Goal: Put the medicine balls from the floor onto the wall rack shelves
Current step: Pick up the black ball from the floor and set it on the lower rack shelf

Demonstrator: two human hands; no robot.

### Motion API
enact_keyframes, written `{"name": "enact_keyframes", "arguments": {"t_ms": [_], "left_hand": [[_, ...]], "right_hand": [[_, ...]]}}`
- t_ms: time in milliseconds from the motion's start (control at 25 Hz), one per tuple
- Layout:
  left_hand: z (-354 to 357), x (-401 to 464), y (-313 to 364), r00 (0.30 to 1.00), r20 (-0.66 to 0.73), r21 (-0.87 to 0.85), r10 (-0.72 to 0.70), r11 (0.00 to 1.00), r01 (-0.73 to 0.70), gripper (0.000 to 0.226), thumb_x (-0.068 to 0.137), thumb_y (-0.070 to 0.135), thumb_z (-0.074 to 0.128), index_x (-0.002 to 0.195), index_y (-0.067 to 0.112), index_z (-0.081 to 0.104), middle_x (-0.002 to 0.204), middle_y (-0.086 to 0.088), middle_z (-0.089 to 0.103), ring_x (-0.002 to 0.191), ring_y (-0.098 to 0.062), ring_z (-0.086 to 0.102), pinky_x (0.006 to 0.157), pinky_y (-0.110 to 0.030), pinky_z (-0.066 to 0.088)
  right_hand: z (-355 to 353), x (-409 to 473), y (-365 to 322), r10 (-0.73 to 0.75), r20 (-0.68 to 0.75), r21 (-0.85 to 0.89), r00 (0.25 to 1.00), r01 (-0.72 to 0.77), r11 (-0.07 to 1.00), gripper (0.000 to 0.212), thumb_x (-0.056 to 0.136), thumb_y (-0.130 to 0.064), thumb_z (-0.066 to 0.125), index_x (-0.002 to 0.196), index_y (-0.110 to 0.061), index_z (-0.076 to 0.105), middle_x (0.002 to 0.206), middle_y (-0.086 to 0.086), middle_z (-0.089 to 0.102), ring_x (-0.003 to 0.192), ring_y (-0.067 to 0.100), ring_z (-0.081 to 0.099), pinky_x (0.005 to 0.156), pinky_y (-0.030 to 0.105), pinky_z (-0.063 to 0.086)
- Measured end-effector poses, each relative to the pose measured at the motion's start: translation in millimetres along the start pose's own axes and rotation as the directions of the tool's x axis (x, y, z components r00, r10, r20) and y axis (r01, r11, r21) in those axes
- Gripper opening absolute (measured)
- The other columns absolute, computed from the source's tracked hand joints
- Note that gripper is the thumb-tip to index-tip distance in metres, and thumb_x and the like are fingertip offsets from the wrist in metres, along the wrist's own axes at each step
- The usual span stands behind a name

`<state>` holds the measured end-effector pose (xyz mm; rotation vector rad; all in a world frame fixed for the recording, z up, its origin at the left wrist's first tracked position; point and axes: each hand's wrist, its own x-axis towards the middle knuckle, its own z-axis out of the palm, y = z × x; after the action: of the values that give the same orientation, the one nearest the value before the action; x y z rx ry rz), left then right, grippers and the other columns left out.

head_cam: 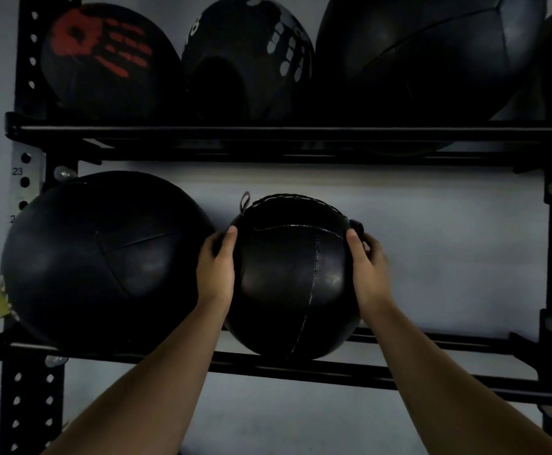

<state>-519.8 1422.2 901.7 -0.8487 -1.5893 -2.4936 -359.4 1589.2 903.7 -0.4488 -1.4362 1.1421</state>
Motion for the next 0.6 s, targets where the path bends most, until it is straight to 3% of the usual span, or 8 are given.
{"name": "enact_keyframes", "arguments": {"t_ms": [360, 600], "left_hand": [[2, -1, 6, 0.996, 0.013, 0.137, 0.086, 0.987, -0.087, 0.046, 0.110, 0.049, 0.054, 0.143, 0.022, 0.071, 0.141, -0.010, 0.074, 0.135, -0.030, 0.067, 0.122, -0.046, 0.049], [0, -4, 11, 0.990, 0.075, 0.209, 0.119, 0.969, -0.133, 0.045, 0.113, 0.047, 0.048, 0.143, 0.021, 0.070, 0.134, -0.005, 0.073, 0.132, -0.027, 0.066, 0.108, -0.035, 0.047]], "right_hand": [[-6, 11, 1, 0.004, 0.081, -0.132, 0.997, 0.007, 0.991, 0.081, 0.098, -0.075, 0.049, 0.161, -0.026, 0.045, 0.163, 0.013, 0.049, 0.151, 0.036, 0.049, 0.128, 0.057, 0.036], [-10, 10, -3, 0.025, 0.110, -0.156, 0.994, -0.008, 0.988, 0.077, 0.100, -0.071, 0.051, 0.163, -0.026, 0.044, 0.164, 0.014, 0.049, 0.151, 0.036, 0.050, 0.128, 0.055, 0.037]]}}
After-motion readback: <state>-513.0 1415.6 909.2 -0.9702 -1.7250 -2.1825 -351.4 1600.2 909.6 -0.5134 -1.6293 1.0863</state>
